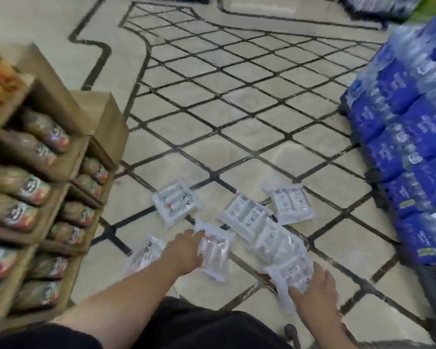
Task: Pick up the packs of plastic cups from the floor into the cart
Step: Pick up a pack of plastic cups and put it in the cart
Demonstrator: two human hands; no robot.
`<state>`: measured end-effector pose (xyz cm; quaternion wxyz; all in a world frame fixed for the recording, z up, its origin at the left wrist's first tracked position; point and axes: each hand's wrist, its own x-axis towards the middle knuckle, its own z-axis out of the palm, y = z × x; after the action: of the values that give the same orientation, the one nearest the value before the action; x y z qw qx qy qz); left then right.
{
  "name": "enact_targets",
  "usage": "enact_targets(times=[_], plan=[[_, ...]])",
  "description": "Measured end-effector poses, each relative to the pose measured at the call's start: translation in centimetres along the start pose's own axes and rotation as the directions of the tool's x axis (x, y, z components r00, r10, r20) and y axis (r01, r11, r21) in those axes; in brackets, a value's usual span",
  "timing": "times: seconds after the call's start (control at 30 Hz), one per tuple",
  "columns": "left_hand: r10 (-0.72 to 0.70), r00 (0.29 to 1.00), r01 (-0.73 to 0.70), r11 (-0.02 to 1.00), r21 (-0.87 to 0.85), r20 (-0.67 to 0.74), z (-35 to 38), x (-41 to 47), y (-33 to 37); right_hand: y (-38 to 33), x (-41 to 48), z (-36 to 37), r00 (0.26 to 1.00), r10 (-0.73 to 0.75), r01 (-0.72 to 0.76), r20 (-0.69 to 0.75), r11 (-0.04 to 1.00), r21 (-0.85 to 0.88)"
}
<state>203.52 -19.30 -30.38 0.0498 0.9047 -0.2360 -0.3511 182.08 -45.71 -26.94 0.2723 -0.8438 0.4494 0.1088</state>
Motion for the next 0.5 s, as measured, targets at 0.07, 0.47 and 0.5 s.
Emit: enact_targets(times=[0.07, 0.47, 0.5], plan=[[-0.116, 0.993, 0.115, 0.992, -0.046, -0.017, -0.9, -0.8, -6.7, -5.1, -0.2, 3.0, 0.991, -0.102, 0.105, 0.086, 0.994, -0.026], [-0.735, 0.634, 0.717, 0.443, -0.537, 0.241, 8.6, -4.4, -28.6, -22.8, 4.4, 19.2, 0.781, -0.332, 0.566, 0.529, 0.734, -0.375], [-0.752, 0.605, 0.726, 0.385, -0.570, 0.263, 10.7, -3.6, -29.2, -23.1, 5.8, 21.5, 0.763, -0.333, 0.586, 0.554, 0.718, -0.375]])
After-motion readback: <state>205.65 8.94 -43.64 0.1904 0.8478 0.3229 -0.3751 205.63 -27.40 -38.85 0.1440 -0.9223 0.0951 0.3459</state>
